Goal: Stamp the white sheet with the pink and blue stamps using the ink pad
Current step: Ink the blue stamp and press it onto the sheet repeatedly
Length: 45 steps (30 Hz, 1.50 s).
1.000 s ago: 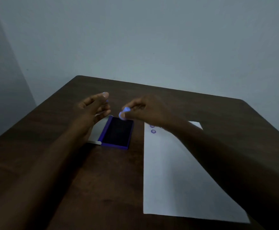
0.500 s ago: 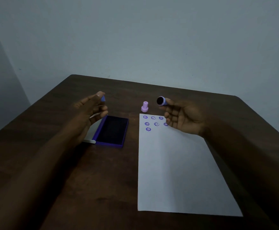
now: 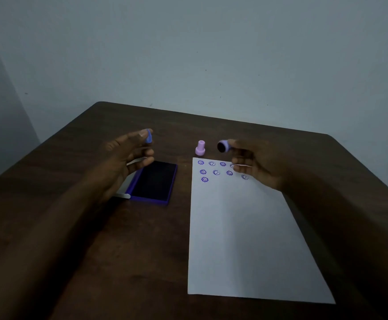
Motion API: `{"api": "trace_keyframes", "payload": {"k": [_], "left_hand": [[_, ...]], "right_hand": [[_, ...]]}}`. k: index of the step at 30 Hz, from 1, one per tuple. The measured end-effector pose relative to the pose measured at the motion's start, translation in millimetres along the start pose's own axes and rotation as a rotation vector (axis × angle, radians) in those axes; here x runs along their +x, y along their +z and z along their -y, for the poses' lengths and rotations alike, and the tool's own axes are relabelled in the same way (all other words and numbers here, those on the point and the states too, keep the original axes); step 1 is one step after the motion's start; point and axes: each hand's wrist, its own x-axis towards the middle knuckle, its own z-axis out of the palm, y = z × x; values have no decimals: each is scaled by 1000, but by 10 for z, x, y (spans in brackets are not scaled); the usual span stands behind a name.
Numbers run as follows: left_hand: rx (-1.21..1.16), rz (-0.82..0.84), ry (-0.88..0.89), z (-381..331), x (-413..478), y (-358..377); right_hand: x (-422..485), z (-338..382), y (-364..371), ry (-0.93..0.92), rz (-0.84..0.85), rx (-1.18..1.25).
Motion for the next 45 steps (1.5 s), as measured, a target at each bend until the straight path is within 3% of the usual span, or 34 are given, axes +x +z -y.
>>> {"api": "trace_keyframes", "payload": {"k": [4,7,11,45], "left_hand": [[0,-21,-1,15,12,-9],[2,-27,2,16,26,-6],[9,-26,11,18,34,0],[97,-22,10,93,116,44]], "right_hand": [[-66,-25,21,-233,-134,-616],[-104,-113,62,-355,-166,-800],[-79,-240,111,-387,-209,-978],[66,-238,83,-409,-67,-1176]]}}
